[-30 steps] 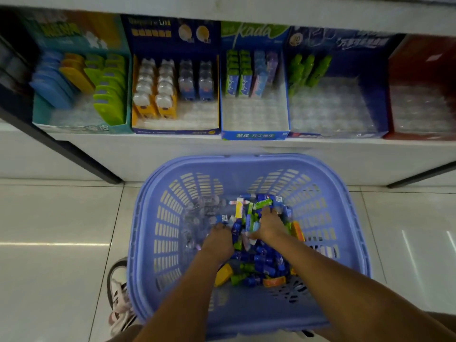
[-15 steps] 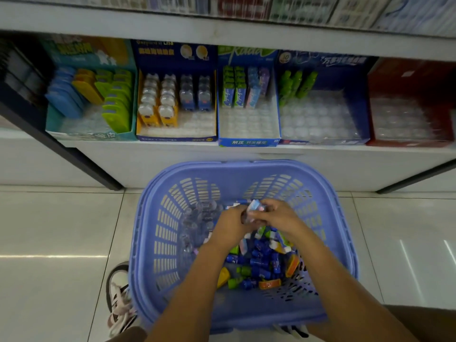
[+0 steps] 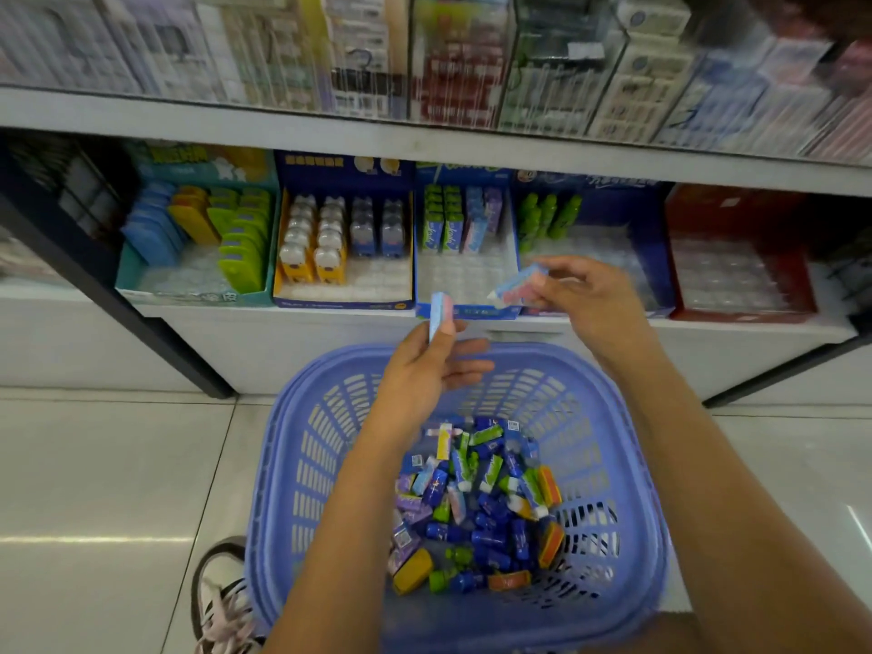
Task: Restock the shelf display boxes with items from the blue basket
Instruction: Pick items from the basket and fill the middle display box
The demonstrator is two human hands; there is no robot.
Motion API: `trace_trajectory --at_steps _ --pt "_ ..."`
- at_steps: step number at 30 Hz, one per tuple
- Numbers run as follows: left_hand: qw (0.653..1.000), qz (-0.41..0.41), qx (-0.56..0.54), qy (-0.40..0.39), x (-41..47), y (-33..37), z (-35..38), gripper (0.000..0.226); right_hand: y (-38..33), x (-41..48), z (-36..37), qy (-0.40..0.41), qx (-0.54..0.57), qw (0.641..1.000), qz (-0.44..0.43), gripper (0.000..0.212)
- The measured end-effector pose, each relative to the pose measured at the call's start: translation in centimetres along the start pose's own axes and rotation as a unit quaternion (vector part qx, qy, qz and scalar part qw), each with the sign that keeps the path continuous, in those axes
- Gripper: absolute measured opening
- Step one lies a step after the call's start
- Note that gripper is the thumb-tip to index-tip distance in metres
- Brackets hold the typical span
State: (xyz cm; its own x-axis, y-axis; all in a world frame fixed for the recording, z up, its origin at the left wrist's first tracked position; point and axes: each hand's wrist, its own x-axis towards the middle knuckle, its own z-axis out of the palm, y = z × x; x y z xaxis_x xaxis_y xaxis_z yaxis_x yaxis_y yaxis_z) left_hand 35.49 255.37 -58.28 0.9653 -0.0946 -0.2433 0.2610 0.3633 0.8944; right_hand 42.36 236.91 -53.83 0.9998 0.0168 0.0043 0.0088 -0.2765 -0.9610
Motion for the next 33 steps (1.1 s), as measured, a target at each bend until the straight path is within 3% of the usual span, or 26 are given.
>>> trace_trajectory --at_steps 4,7,8,10,14,19,21,26,33 --pt "0.999 0.022 -0.015 0.034 0.2 0.7 -0.8 0.029 -2.8 4.3 0.7 0.01 -0.112 0.991 -0.066 0.017" --pt "0.998 0.029 -0.021 0.044 0.4 1.0 -1.1 0.026 -4.1 6.7 1.4 0.013 -0.189 0.98 -0.061 0.007" --pt "0.998 0.028 -0.024 0.045 0.4 1.2 -1.1 0.026 -4.5 7.2 1.6 0.01 -0.239 0.969 -0.059 0.003" --pt "0.998 0.024 -0.025 0.048 0.4 1.4 -1.2 0.026 -5.0 7.8 1.9 -0.023 -0.328 0.942 -0.072 0.016" --pt "0.998 0.024 -0.03 0.045 0.4 1.5 -1.3 0.026 -5.1 8.1 1.8 -0.098 -0.339 0.934 -0.054 0.016" --pt "0.998 0.027 -0.03 0.037 0.4 1.4 -1.0 0.026 -4.2 9.4 2.5 -0.036 -0.419 0.907 -0.039 0.049" --pt "0.999 0.028 -0.027 0.034 0.3 1.4 -0.8 0.026 -3.8 9.9 3.1 -0.013 -0.411 0.911 -0.034 0.055" --pt "0.999 0.021 -0.019 0.033 0.4 1.4 -0.6 0.026 -3.5 11.0 4.6 0.009 -0.431 0.902 -0.03 0.05" --pt "0.999 0.015 -0.01 0.04 0.3 1.2 -0.4 0.026 -3.6 11.4 5.8 -0.019 -0.489 0.872 -0.028 0.051"
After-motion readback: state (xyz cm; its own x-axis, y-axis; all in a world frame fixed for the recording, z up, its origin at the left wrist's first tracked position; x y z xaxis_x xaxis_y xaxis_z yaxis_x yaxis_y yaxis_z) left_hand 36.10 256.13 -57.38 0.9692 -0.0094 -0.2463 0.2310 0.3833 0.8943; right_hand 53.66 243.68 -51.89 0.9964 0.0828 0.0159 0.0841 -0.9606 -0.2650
